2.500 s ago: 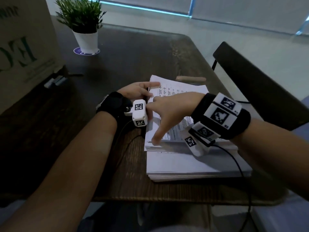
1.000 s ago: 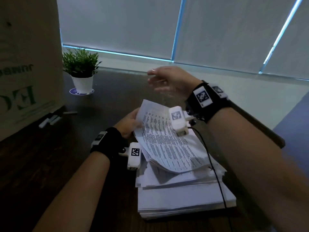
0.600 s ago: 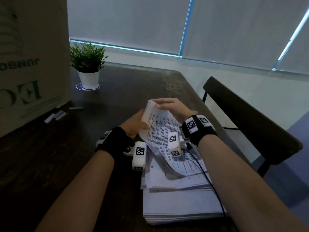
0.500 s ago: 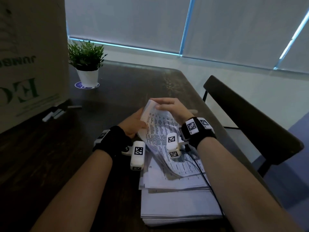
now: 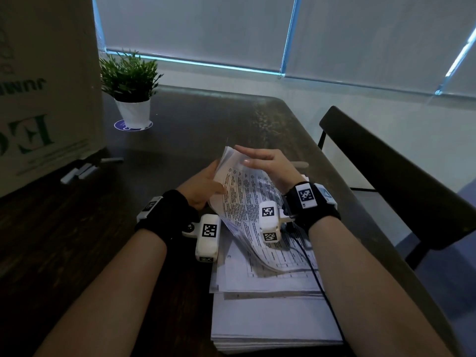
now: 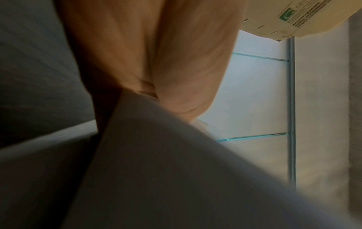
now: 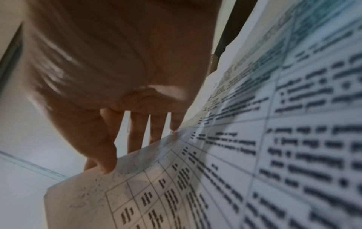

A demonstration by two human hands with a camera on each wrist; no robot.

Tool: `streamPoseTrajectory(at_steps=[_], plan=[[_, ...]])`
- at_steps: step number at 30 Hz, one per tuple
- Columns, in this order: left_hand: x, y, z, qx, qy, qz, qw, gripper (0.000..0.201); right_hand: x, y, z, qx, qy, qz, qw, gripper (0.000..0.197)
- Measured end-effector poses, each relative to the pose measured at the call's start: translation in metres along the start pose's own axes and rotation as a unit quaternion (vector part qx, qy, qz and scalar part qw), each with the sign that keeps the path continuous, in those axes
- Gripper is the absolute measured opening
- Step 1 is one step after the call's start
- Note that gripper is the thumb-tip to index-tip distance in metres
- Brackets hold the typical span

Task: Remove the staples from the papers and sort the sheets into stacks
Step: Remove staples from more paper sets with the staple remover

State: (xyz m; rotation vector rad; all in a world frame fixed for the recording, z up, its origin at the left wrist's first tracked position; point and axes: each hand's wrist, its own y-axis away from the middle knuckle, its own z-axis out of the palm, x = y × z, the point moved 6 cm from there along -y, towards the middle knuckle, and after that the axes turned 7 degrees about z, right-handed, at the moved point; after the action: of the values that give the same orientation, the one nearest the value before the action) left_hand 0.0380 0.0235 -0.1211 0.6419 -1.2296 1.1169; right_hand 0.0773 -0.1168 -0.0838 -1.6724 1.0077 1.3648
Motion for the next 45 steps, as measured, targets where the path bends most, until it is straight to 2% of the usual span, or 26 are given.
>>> streamPoseTrajectory(at_steps=[15,21,27,29,31,33,35,37,39,42,44,45], plan=[[0.004,0.004,0.001,0.014,-0.059,-0.015,0.998,0.084,0.001,0.002,-0.002,0.0,-0.009,-0.006,1.0,0.039],[0.009,0.008,0.003,0.019,-0.07,-0.017,0.997,0.076,0.005,-0.001,-0.005,0.011,-0.002,-0.007,1.0,0.031],[0.017,0.008,0.009,0.004,-0.085,0.01,0.996,0.107,-0.002,-0.004,-0.008,0.07,0.108,-0.057,0.99,0.014],[0.022,0.008,0.01,0.005,-0.103,0.033,0.994,0.109,-0.005,-0.004,-0.008,0.079,0.131,-0.072,0.986,0.008],[0.027,0.008,0.006,0.042,-0.119,0.055,0.99,0.097,-0.008,-0.003,-0.007,0.074,0.118,-0.079,0.987,0.003],[0.032,0.01,0.004,0.07,-0.166,0.065,0.981,0.063,-0.01,-0.002,-0.005,0.06,0.094,-0.079,0.991,0.002],[0.03,0.012,0.004,0.059,-0.265,0.037,0.962,0.026,-0.011,-0.001,-0.002,0.049,0.086,-0.08,0.992,0.005],[0.028,0.013,0.003,0.065,-0.315,0.025,0.947,0.018,-0.011,0.001,-0.001,0.054,0.076,-0.076,0.993,0.008],[0.027,0.014,-0.003,0.1,-0.302,0.024,0.948,0.021,-0.014,0.004,-0.009,0.098,0.038,-0.066,0.992,0.013],[0.024,0.015,-0.006,0.129,-0.26,0.007,0.957,0.02,-0.024,0.011,-0.049,0.251,-0.047,-0.038,0.966,0.016],[0.022,0.015,-0.008,0.134,-0.254,-0.006,0.958,0.022,-0.036,0.008,-0.085,0.345,-0.029,-0.011,0.938,0.018],[0.022,0.015,-0.007,0.134,-0.256,-0.009,0.957,0.023,-0.045,0.003,-0.097,0.363,0.017,-0.003,0.932,0.02]])
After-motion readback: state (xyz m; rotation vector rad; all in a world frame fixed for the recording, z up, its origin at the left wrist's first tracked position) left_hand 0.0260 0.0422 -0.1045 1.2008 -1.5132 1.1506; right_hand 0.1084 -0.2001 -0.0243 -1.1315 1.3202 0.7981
